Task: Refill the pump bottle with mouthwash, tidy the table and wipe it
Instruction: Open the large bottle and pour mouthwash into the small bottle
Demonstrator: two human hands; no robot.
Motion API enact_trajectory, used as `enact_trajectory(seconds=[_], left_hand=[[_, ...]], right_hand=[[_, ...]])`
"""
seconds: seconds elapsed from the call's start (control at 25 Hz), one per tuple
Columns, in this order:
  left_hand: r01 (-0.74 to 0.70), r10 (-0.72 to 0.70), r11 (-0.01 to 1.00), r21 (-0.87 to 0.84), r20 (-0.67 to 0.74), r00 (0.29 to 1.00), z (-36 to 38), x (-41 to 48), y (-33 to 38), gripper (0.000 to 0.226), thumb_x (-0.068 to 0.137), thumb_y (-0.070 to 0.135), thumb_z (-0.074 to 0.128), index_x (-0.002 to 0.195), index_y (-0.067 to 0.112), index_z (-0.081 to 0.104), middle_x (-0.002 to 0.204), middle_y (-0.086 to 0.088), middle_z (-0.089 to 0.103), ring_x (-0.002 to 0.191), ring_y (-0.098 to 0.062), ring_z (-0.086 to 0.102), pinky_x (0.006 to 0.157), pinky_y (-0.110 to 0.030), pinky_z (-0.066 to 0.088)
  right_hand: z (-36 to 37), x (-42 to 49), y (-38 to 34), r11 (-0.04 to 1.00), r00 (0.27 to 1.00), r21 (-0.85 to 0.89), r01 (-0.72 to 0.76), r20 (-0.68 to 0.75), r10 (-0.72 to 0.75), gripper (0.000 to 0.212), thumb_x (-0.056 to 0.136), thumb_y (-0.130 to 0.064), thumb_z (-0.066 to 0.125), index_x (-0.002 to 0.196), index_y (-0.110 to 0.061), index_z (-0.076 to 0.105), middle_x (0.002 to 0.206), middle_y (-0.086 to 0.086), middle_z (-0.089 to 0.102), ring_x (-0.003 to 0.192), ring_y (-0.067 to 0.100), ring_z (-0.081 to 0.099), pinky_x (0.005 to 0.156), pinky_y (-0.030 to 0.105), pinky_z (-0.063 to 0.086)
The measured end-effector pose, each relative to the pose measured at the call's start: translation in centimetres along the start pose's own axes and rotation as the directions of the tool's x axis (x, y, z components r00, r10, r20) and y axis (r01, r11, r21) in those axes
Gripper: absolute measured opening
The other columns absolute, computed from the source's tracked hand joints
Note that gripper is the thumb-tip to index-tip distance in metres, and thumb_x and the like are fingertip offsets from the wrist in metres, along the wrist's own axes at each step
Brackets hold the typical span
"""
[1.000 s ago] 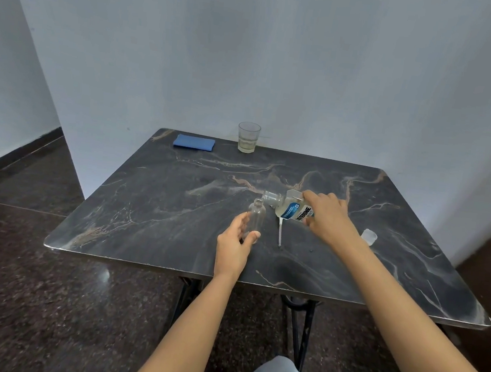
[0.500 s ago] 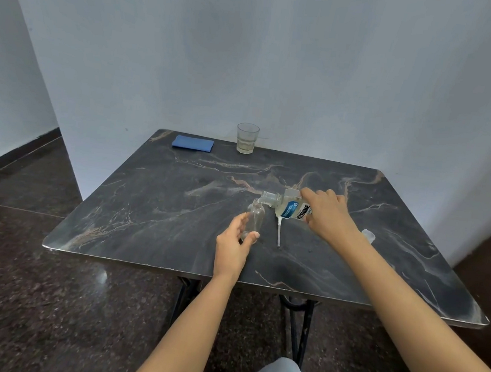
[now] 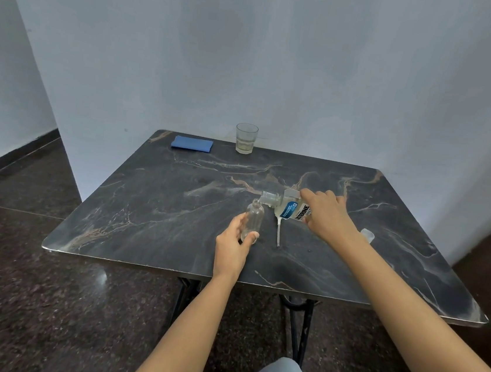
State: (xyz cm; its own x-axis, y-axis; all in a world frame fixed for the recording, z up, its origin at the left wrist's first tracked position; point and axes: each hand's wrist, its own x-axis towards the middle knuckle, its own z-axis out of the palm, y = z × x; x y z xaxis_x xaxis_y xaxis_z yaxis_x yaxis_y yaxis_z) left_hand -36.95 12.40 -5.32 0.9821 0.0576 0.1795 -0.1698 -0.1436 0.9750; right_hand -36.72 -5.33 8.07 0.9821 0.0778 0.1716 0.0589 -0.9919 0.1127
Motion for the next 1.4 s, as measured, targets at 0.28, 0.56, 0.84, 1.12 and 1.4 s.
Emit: enact_trajectory(seconds=[0.28,0.56,0.84,1.12,1.4], left_hand=[[0.012,-0.012,1.000,0.003,-0.006,1.000,0.06,0.07,0.00,0.047,0.090,0.018,0.067,0.134,0.026,0.053,0.131,0.009,0.059,0.119,-0.003,0.054,0.095,-0.011,0.039],[0.010,-0.010,1.000,0.018,-0.013,1.000,0.07,0.07,0.04,0.045,0.090,0.018,0.067,0.133,0.028,0.054,0.131,0.008,0.060,0.120,-0.005,0.054,0.100,-0.018,0.042],[0.018,-0.018,1.000,0.012,-0.002,1.000,0.00,-0.03,0.24,0.046,0.090,0.017,0.066,0.133,0.027,0.054,0.133,0.005,0.059,0.124,-0.008,0.052,0.099,-0.016,0.040],[0.012,-0.012,1.000,0.019,-0.006,1.000,-0.04,0.01,0.15,0.046,0.090,0.018,0.067,0.133,0.030,0.053,0.133,0.007,0.059,0.123,-0.007,0.053,0.104,-0.023,0.042],[0.016,-0.016,1.000,0.025,-0.005,1.000,-0.02,0.07,0.18,0.046,0.090,0.018,0.067,0.134,0.027,0.053,0.134,0.006,0.059,0.123,-0.008,0.053,0.102,-0.022,0.041]], right_hand=[[-0.09,-0.05,-0.04,1.000,1.000,-0.004,0.009,-0.004,-0.009,0.041,0.091,-0.016,0.058,0.129,-0.018,0.042,0.122,0.011,0.060,0.113,0.029,0.048,0.098,0.044,0.034],[-0.25,-0.13,-0.02,1.000,1.000,-0.009,0.011,-0.002,-0.011,0.042,0.091,-0.016,0.057,0.130,-0.018,0.041,0.121,0.011,0.059,0.113,0.030,0.048,0.098,0.044,0.034],[-0.40,-0.03,-0.20,0.999,1.000,-0.032,0.008,0.008,-0.007,0.043,0.090,-0.012,0.056,0.130,-0.017,0.041,0.121,0.012,0.059,0.113,0.030,0.048,0.098,0.044,0.035],[-0.65,-0.04,-0.26,0.999,1.000,-0.045,0.011,0.011,-0.011,0.043,0.091,-0.014,0.058,0.131,-0.018,0.041,0.123,0.012,0.059,0.115,0.030,0.048,0.100,0.045,0.035],[-0.61,-0.03,-0.23,0.999,1.000,-0.050,0.014,0.008,-0.014,0.043,0.091,-0.015,0.058,0.131,-0.018,0.041,0.122,0.012,0.060,0.114,0.030,0.049,0.100,0.045,0.035]])
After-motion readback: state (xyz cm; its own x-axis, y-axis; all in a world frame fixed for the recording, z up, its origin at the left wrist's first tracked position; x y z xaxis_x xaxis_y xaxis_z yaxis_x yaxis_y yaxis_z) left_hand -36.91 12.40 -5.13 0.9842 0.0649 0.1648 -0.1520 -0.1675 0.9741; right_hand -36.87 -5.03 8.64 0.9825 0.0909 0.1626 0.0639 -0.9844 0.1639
